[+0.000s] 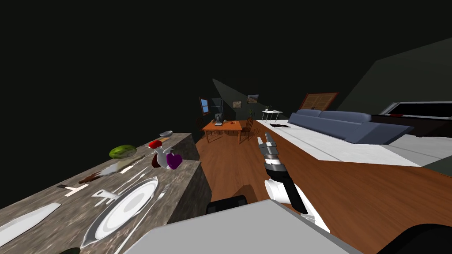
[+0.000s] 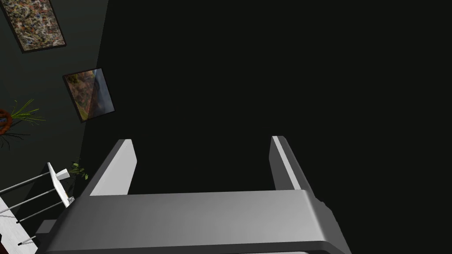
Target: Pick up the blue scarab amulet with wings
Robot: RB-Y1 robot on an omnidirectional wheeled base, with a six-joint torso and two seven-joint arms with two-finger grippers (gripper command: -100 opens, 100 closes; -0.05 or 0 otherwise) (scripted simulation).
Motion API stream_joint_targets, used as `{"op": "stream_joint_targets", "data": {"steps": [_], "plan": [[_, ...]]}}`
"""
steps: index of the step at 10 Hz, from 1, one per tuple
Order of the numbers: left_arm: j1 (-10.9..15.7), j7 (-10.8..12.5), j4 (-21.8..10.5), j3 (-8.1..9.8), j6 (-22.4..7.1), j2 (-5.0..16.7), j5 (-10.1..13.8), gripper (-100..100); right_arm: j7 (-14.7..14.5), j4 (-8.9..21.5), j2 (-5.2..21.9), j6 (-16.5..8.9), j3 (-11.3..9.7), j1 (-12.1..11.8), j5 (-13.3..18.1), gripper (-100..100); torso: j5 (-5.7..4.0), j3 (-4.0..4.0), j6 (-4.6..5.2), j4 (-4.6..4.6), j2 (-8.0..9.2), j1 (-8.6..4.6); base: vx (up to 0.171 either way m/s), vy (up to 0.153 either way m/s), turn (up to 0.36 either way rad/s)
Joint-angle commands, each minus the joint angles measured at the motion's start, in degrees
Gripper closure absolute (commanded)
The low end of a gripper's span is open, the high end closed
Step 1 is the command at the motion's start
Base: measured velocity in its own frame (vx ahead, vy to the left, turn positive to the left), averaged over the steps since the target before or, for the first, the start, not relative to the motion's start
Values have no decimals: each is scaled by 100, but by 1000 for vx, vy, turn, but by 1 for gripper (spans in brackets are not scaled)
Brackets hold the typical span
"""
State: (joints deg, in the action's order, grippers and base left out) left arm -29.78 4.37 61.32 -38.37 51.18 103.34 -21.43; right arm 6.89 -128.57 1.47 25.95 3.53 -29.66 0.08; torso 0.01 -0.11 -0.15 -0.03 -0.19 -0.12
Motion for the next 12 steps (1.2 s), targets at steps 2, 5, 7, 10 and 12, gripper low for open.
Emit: {"op": "stream_joint_targets", "data": {"steps": [2, 5, 7, 10, 12], "plan": [[-15, -77, -88, -14, -146, -293, -72, -100, 0, 0, 0, 0, 0, 0, 0, 0, 1, 4, 0, 2, 7, 1, 13, 5, -62], [51, -26, -138, -10, -66, -278, -136, 100, 0, 0, 0, 0, 0, 0, 0, 0, -1, 9, -1, 4, 15, -1, 2, 1, -3], [52, -27, -138, -9, -64, -273, -135, 100, 0, 0, 0, 0, 0, 0, 0, 0, 15, 7, 0, 2, 12, 21, 0, 0, 0], [-4, -22, -25, -4, -42, -84, -21, 100, 0, 0, 0, 0, 0, 0, 0, 0, 18, 6, 0, 2, 11, 29, -3, 0, 19], [-27, -33, 0, -2, -101, -117, -17, 0, 0, 0, 0, 0, 0, 1, 0, 0, 19, 6, 0, 1, 12, 29, -2, 0, 8]]}}
